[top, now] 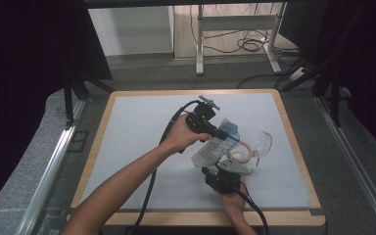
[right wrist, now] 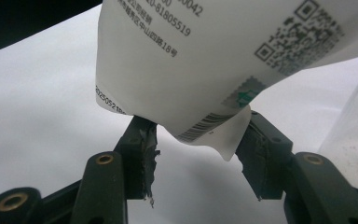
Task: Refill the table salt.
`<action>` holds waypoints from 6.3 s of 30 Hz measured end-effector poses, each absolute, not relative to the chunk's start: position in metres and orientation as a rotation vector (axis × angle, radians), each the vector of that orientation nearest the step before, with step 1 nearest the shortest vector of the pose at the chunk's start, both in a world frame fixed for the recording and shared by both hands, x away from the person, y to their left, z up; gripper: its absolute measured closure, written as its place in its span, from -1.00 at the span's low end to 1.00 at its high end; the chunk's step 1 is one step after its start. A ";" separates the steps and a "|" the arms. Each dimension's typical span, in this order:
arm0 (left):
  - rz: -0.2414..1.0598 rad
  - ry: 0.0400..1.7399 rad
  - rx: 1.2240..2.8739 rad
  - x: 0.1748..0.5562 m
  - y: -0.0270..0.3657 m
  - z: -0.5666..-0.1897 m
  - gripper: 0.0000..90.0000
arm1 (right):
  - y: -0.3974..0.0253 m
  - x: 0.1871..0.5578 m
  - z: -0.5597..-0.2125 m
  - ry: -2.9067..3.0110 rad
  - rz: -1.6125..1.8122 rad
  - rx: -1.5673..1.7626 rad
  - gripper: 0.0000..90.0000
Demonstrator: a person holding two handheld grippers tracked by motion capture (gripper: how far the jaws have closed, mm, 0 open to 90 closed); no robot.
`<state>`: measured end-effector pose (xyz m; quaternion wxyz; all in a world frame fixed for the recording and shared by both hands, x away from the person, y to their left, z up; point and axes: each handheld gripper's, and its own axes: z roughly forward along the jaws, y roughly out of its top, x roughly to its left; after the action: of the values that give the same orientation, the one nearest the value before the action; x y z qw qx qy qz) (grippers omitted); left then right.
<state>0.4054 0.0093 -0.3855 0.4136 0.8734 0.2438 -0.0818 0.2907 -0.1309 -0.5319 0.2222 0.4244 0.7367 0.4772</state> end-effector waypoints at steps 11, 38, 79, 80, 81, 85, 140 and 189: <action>-0.202 0.612 2.171 0.402 0.013 -0.387 1.00 | -0.133 0.291 -0.532 2.044 1.303 1.184 0.10; -0.208 0.624 2.049 0.398 0.045 -0.388 1.00 | -0.140 0.286 -0.532 2.061 1.303 1.183 0.07; 0.024 0.947 1.757 0.418 0.207 -0.425 1.00 | -0.166 0.275 -0.532 2.039 1.273 1.153 0.04; 0.031 0.954 1.747 0.419 0.211 -0.426 1.00 | -0.166 0.275 -0.533 2.041 1.271 1.153 0.04; 0.044 0.965 1.736 0.420 0.214 -0.427 1.00 | -0.166 0.276 -0.533 2.041 1.270 1.152 0.04; 0.110 0.996 1.700 0.423 0.230 -0.431 1.00 | -0.166 0.276 -0.534 2.043 1.267 1.156 0.04; 0.340 1.131 1.573 0.405 0.297 -0.472 0.60 | -0.166 0.278 -0.534 2.047 1.281 1.161 0.01; 0.326 1.162 1.664 0.332 0.310 -0.489 -0.25 | -0.175 0.262 -0.509 2.000 1.319 1.024 0.09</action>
<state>0.3318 0.3100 -0.4888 0.5166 0.6931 0.4840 0.1358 0.2620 -0.1754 -0.5086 0.2649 0.3791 0.7401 0.4883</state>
